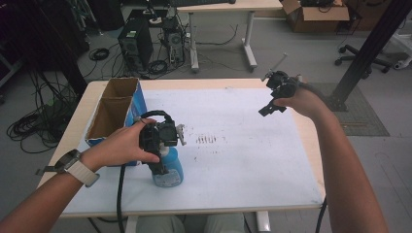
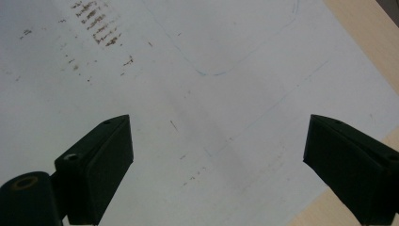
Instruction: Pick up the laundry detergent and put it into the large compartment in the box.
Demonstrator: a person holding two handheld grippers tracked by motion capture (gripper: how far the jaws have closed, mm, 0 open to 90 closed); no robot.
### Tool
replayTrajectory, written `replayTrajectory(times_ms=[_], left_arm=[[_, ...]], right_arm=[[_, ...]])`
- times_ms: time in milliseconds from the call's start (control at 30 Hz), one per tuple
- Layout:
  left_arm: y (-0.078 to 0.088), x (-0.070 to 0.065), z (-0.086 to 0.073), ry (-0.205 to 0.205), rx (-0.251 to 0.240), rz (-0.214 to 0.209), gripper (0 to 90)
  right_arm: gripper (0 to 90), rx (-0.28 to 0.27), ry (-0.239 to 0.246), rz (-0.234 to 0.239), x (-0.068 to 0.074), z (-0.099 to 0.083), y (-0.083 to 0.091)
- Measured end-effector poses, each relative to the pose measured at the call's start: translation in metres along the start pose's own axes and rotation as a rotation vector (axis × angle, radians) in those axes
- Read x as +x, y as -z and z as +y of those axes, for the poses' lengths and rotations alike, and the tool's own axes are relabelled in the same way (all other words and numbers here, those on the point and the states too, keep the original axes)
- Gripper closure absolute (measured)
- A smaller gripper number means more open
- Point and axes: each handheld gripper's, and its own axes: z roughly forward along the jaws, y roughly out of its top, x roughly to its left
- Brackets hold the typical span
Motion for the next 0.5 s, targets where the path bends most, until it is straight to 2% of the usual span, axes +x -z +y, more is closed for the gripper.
replayTrajectory(times_ms=[500], left_arm=[[0.0003, 0.0011, -0.0019, -0.008, -0.005, 0.0, 19.8]], right_arm=[[8.9, -0.003, 0.004, 0.002, 0.0016, 0.0015, 0.0]])
